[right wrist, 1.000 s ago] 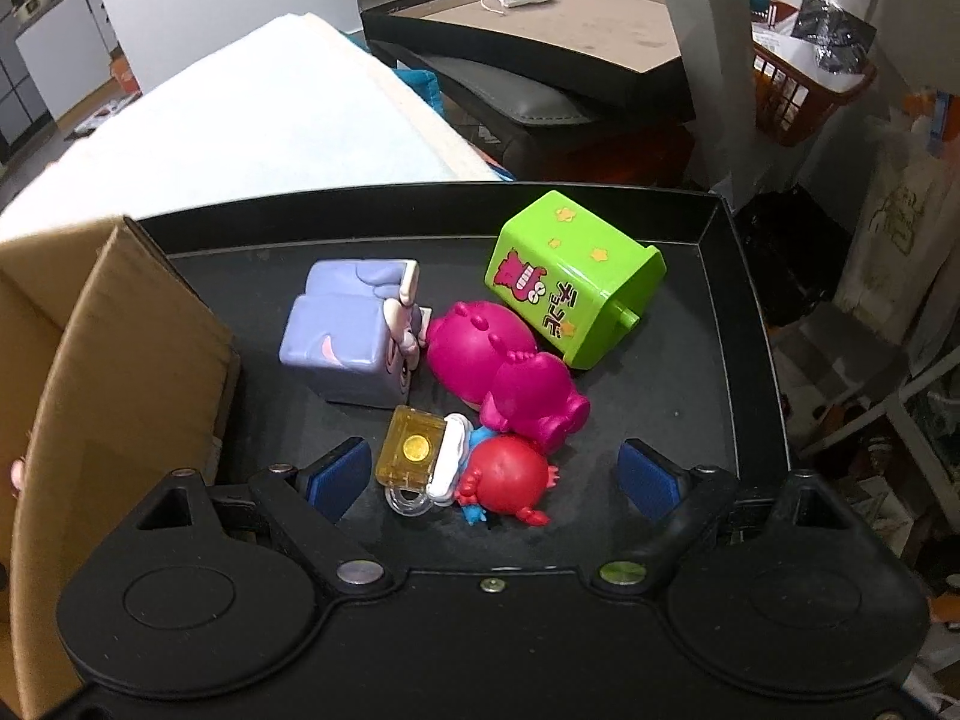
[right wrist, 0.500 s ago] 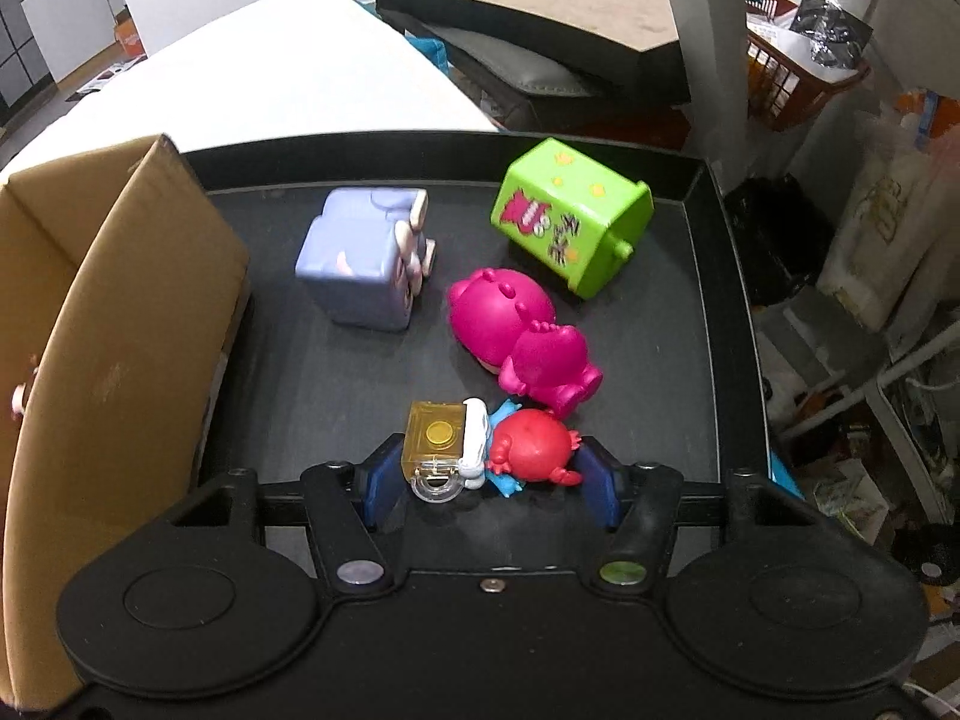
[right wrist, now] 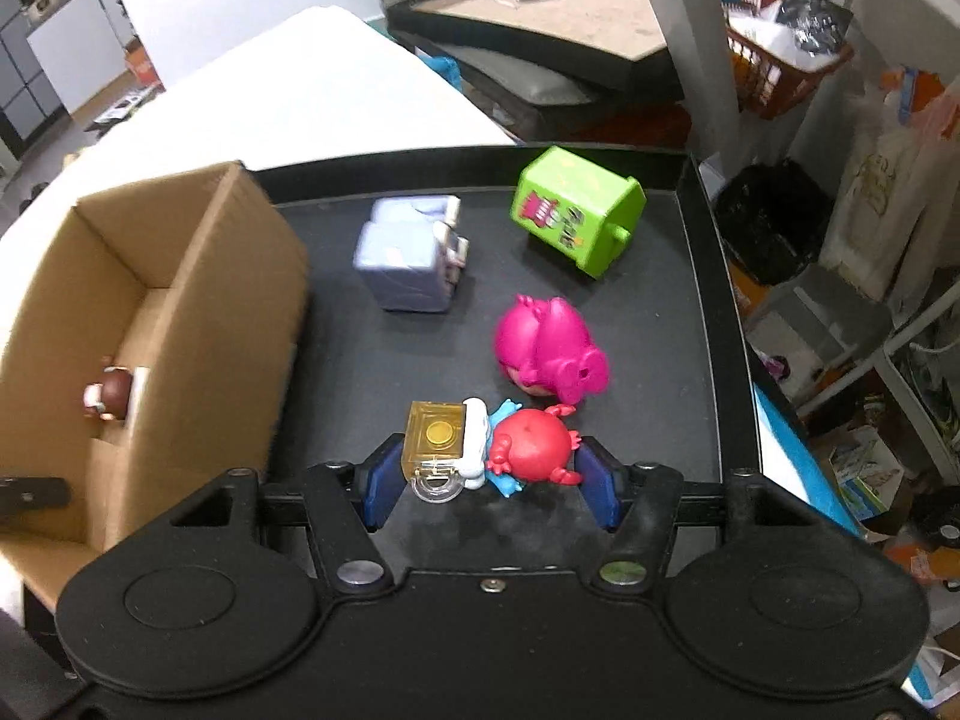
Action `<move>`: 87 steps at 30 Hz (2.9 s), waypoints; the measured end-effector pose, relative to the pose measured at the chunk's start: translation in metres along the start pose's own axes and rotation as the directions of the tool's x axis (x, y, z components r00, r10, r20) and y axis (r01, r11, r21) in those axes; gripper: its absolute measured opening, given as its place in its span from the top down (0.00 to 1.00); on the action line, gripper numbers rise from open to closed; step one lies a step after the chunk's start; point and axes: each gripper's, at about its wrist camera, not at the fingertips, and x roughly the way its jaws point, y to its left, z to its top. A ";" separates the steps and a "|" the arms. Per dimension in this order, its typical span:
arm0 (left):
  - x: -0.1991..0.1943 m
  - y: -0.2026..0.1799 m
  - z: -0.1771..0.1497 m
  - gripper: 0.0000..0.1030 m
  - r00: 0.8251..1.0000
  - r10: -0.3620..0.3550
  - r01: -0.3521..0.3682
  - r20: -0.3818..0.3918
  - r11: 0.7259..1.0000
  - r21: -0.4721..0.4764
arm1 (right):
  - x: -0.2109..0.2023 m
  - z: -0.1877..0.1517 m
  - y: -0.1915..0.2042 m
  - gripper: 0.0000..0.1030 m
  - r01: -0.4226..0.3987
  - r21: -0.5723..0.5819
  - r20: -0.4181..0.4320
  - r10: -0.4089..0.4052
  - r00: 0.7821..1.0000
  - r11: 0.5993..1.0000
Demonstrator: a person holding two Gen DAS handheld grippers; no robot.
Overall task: Organize rigid objects
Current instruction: 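Move the right gripper back over the remaining toys on the tray, then grasp the red crab figure and yellow clear block with the right gripper, then carry the crab and yellow block into the box and open the right gripper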
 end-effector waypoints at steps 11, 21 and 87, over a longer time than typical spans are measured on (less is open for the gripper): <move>-0.001 0.000 0.000 0.85 1.000 -0.008 0.008 0.008 1.000 0.002 | -0.027 0.003 0.020 0.43 -0.017 -0.029 0.047 0.018 0.999 0.999; -0.002 0.002 -0.002 0.85 1.000 -0.021 0.021 0.013 1.000 0.000 | -0.041 0.018 0.037 0.43 -0.041 -0.053 0.091 0.046 0.995 0.998; -0.018 0.019 0.000 0.84 0.988 -0.141 0.143 0.057 0.989 -0.037 | -0.045 0.058 0.140 0.36 -0.107 -0.223 0.086 0.129 0.988 0.969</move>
